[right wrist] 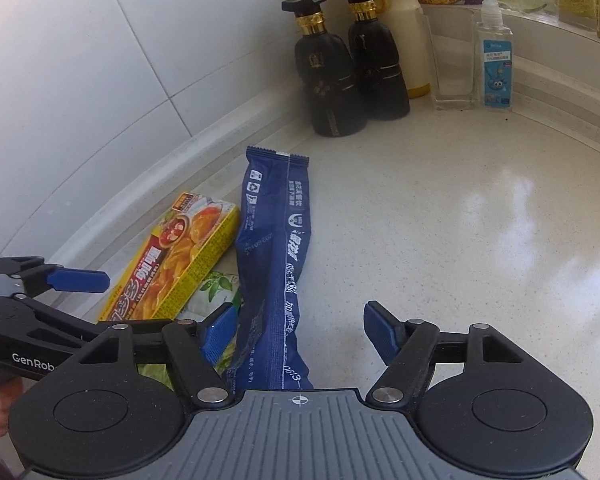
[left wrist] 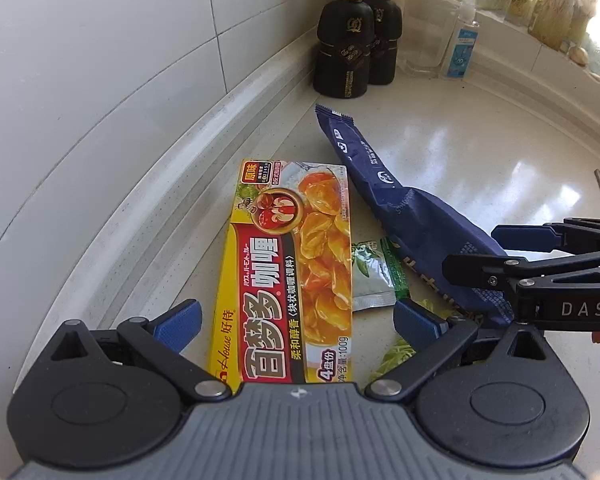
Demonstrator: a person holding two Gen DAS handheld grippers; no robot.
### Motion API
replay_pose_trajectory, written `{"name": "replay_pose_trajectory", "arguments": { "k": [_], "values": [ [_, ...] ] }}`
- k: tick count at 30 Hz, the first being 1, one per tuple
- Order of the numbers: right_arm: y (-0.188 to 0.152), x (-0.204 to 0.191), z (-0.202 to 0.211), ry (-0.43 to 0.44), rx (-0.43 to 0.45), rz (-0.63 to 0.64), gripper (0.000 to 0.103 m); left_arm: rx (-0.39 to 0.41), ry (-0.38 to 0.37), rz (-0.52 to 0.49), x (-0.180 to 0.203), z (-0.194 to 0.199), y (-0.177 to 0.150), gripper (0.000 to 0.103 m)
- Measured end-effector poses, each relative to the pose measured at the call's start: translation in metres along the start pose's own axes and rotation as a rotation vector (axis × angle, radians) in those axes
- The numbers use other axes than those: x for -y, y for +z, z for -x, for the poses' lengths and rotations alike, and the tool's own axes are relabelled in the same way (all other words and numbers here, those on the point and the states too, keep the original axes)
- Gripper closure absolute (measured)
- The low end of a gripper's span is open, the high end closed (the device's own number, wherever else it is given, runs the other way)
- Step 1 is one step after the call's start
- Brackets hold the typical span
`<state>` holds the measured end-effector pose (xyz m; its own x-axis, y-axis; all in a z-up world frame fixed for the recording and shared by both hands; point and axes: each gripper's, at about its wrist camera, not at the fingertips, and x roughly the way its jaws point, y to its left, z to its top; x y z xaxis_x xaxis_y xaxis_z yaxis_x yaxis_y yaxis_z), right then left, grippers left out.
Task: Collect trash
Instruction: 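Grasp the yellow curry box with the left tool while the right tool grasps the blue wrapper, then carry the curry box and blue wrapper down over the trash bin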
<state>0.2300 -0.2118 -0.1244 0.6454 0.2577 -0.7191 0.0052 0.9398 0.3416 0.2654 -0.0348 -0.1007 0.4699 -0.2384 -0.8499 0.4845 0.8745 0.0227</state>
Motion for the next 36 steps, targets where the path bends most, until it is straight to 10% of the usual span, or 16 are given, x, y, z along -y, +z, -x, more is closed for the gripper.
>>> {"name": "replay_pose_trajectory", "arguments": {
  "k": [3, 8, 36],
  "values": [
    [0.000, 0.004, -0.002, 0.038, 0.019, -0.041, 0.038, -0.009, 0.018, 0.007, -0.003, -0.006, 0.003, 0.009],
    [-0.002, 0.006, -0.005, 0.065, 0.021, -0.083, 0.084, -0.007, 0.031, 0.017, -0.004, -0.006, 0.003, 0.030],
    [-0.022, 0.014, 0.116, 0.072, 0.130, -0.278, 0.086, 0.162, 0.063, 0.013, 0.008, 0.078, -0.015, 0.033]
  ]
}}
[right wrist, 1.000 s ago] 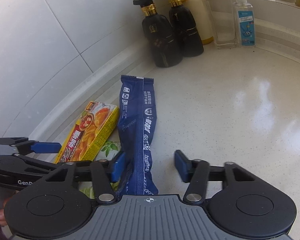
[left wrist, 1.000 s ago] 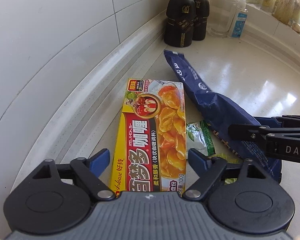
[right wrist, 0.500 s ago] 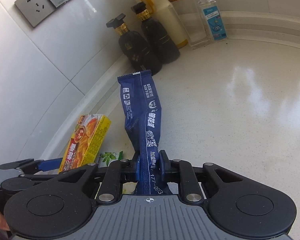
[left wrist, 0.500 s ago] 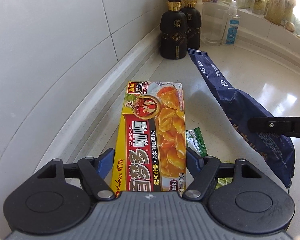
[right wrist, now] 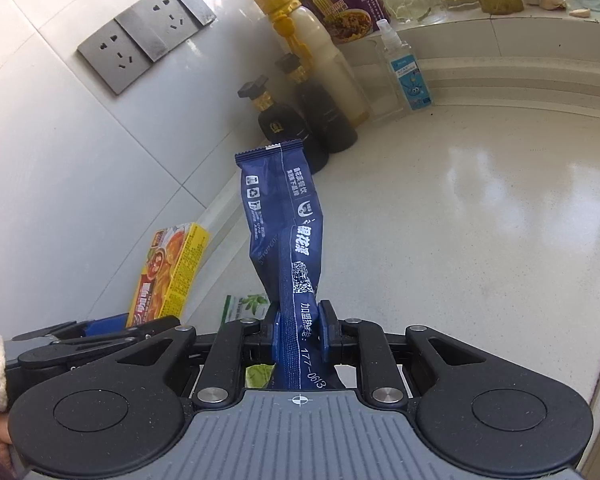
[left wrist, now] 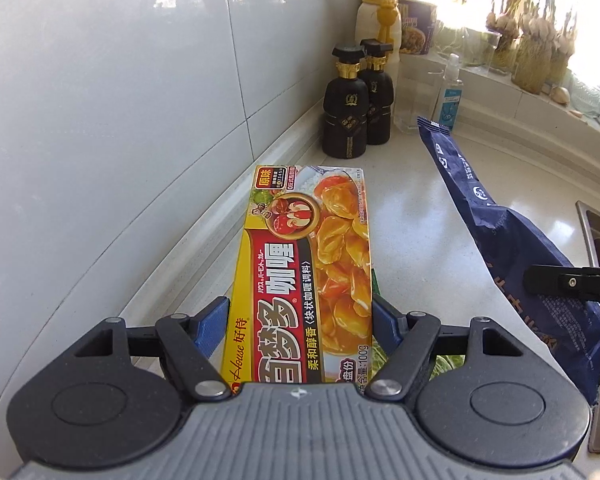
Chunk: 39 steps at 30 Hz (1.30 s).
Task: Collect trash
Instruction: 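Carry the curry box and blue wrapper down over the trash bin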
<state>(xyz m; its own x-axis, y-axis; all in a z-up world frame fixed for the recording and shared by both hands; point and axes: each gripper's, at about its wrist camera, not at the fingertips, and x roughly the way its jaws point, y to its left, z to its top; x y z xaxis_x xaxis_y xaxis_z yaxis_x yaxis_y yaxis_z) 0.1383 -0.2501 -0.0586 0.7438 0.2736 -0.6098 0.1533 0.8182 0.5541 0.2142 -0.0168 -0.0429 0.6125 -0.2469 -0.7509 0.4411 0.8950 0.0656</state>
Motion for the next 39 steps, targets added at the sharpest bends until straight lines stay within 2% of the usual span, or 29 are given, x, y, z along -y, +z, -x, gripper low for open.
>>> {"name": "replay_pose_trajectory", "arguments": {
  "k": [10, 19, 32, 39],
  "values": [
    [-0.024, -0.009, 0.038, 0.023, 0.010, -0.026, 0.086, 0.012, -0.036, -0.021, 0.006, 0.037, -0.033, 0.033],
    [-0.049, -0.021, 0.063, 0.041, 0.007, -0.010, 0.086, 0.006, -0.064, 0.011, 0.005, 0.058, -0.062, 0.033],
    [-0.083, -0.031, 0.082, 0.074, -0.038, -0.025, 0.086, -0.007, -0.041, 0.000, 0.003, 0.080, -0.098, 0.033],
    [-0.100, -0.044, 0.103, 0.085, -0.045, 0.013, 0.086, -0.016, -0.050, 0.007, -0.001, 0.090, -0.118, 0.033]
  ]
}}
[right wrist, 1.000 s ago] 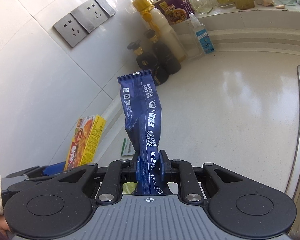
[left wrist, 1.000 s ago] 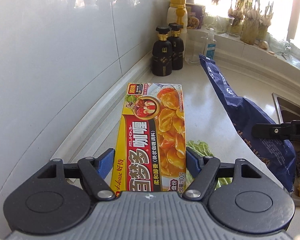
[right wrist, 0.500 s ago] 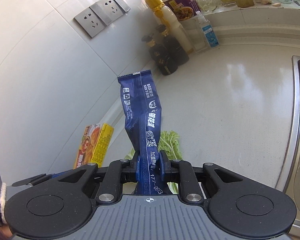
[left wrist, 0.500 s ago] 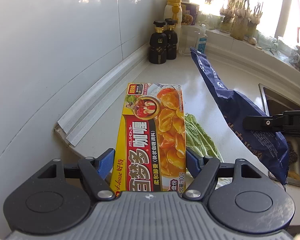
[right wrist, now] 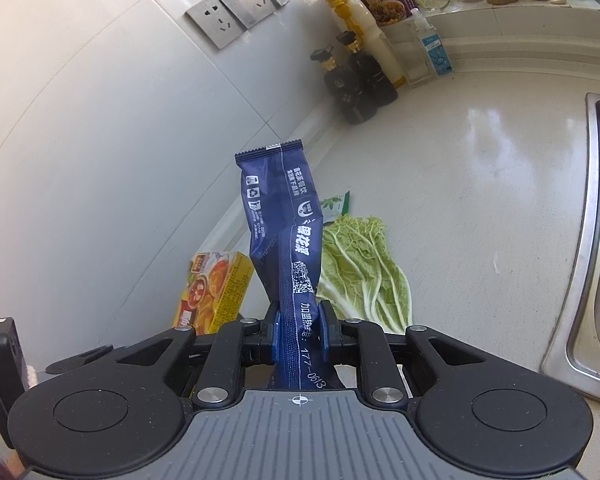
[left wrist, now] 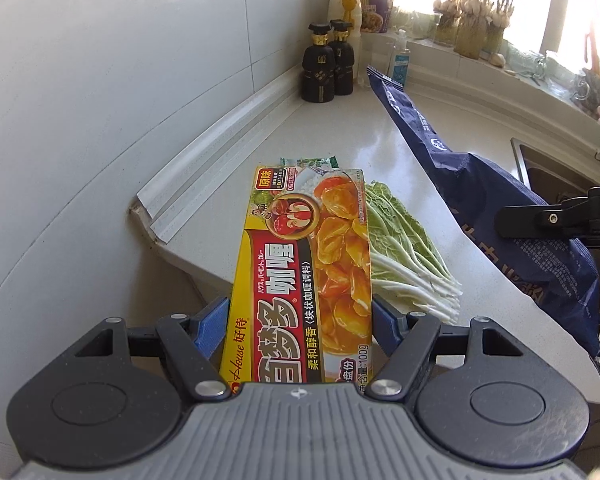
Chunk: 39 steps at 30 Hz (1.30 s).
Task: Collect trash
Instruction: 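Carry the curry box and blue wrapper down over the trash bin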
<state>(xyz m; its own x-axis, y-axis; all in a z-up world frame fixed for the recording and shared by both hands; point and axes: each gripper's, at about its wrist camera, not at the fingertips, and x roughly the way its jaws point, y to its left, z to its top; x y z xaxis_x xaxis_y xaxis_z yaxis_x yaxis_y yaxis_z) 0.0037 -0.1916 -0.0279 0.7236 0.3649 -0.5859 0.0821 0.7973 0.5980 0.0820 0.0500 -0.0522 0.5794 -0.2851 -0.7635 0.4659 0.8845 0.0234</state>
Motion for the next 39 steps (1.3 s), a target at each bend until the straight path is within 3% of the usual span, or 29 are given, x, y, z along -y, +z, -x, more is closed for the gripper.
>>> {"name": "replay_pose_trajectory", "arguments": {
  "k": [19, 29, 39],
  "values": [
    [-0.082, -0.006, -0.001, 0.059, -0.046, -0.106, 0.086, -0.038, -0.006, 0.072, -0.022, 0.011, -0.055, 0.033],
    [-0.121, -0.021, -0.007, 0.063, -0.081, -0.087, 0.085, -0.076, 0.007, 0.138, -0.045, 0.011, -0.095, 0.033],
    [-0.171, -0.028, -0.044, 0.060, -0.215, -0.090, 0.085, -0.157, 0.024, 0.212, -0.072, 0.000, -0.153, 0.033]
  ]
}}
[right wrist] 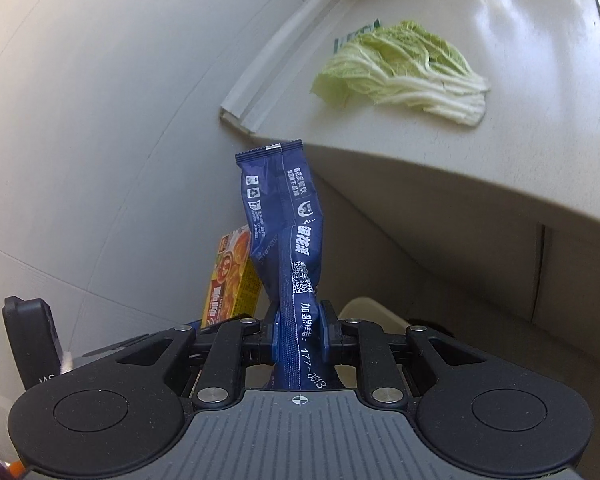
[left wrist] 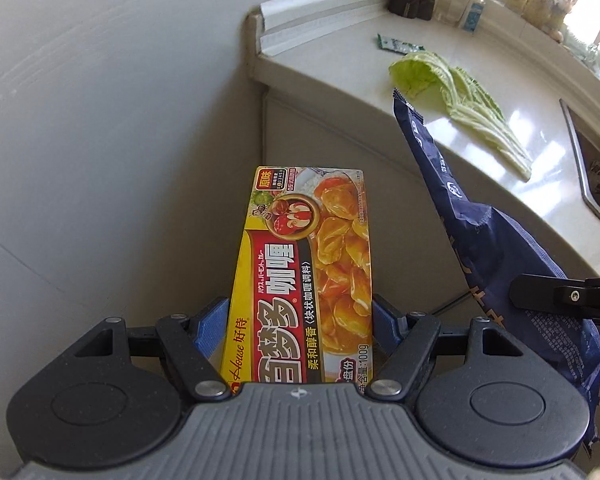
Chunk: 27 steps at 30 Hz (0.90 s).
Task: Collect trash
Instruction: 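Carry the curry box and blue wrapper down over the trash bin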
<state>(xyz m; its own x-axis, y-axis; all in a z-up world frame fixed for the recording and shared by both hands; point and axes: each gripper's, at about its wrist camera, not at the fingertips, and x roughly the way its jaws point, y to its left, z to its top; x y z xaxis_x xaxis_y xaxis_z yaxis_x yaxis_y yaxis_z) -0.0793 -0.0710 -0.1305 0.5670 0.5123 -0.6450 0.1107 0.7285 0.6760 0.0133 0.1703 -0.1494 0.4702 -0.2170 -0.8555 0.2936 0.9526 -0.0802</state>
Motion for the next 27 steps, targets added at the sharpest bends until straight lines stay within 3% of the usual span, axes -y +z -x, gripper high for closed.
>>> {"name": "replay_pose_trajectory", "arguments": {
  "k": [15, 27],
  "values": [
    [-0.047, 0.023, -0.085, -0.078, -0.220, -0.084, 0.085, -0.154, 0.010, 0.077, -0.037, -0.053, -0.062, 0.033],
    [-0.067, 0.062, -0.150, -0.172, -0.397, -0.198, 0.085, -0.280, 0.055, 0.052, -0.030, -0.120, -0.060, 0.033]
  ]
}}
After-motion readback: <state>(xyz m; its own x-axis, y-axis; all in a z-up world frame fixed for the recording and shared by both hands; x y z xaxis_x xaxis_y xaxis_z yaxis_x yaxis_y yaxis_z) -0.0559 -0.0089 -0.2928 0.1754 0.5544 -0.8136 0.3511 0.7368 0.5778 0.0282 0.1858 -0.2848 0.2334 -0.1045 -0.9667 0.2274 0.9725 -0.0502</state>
